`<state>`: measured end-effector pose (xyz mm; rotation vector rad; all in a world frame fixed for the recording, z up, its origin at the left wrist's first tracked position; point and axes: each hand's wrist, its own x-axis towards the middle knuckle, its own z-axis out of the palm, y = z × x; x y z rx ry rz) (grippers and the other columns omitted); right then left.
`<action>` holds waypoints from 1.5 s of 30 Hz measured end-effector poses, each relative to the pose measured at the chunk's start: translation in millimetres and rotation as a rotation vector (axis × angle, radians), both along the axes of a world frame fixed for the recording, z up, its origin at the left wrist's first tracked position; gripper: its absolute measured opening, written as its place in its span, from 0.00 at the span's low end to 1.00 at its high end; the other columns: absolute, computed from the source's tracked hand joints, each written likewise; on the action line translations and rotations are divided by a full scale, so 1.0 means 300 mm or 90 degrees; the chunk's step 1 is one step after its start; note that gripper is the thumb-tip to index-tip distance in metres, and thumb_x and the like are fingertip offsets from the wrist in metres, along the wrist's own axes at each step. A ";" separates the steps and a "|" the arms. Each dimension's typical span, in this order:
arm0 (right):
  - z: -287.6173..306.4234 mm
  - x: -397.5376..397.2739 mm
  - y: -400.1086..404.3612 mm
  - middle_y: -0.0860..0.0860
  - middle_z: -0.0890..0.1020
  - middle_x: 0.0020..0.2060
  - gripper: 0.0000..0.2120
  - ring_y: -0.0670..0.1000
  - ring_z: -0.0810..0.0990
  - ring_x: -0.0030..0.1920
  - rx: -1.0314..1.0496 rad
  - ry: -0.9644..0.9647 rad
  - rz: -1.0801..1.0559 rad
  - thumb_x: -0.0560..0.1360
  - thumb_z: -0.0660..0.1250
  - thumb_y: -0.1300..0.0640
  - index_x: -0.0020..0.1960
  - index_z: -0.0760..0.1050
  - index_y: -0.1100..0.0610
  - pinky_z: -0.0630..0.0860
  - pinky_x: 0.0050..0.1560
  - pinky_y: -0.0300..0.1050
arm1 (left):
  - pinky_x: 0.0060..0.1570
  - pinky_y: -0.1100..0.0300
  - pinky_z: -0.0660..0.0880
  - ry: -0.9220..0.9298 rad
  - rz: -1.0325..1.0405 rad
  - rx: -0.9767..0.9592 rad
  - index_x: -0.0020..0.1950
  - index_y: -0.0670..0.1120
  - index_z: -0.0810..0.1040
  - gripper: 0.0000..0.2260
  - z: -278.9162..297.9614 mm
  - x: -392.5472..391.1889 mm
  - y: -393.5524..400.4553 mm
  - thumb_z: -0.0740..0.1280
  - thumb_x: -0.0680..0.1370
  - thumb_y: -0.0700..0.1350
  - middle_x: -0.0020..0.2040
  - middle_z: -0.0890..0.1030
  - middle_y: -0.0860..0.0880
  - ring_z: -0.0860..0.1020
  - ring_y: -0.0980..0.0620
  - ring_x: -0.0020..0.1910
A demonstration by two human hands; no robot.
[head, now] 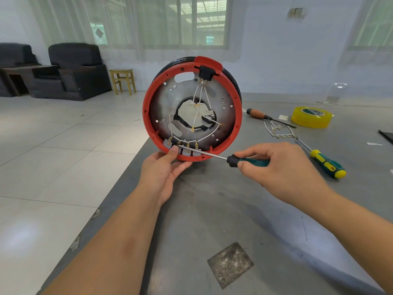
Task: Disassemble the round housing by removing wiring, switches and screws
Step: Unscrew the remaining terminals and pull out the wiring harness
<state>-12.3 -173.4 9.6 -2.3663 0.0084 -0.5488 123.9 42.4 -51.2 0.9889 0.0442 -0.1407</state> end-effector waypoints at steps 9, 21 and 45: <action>-0.019 -0.017 0.018 0.43 0.83 0.37 0.10 0.43 0.77 0.36 -0.150 -0.073 -0.008 0.75 0.70 0.48 0.55 0.84 0.39 0.66 0.36 0.33 | 0.42 0.54 0.85 -0.005 0.021 -0.003 0.62 0.35 0.79 0.09 -0.007 0.007 0.000 0.68 0.83 0.37 0.51 0.88 0.41 0.88 0.42 0.50; -0.029 -0.022 0.031 0.42 0.86 0.41 0.13 0.44 0.78 0.38 -0.271 -0.142 0.013 0.75 0.72 0.55 0.59 0.85 0.45 0.73 0.38 0.36 | 0.43 0.53 0.86 0.007 0.046 -0.011 0.59 0.36 0.79 0.07 -0.004 0.008 -0.004 0.68 0.83 0.37 0.50 0.88 0.41 0.88 0.42 0.49; -0.096 -0.029 0.048 0.54 0.85 0.47 0.14 0.60 0.82 0.35 -0.568 -0.304 0.027 0.76 0.73 0.60 0.62 0.83 0.55 0.76 0.24 0.49 | 0.42 0.53 0.85 0.025 0.058 -0.056 0.56 0.35 0.80 0.06 -0.004 0.011 0.002 0.69 0.83 0.37 0.52 0.87 0.36 0.88 0.39 0.50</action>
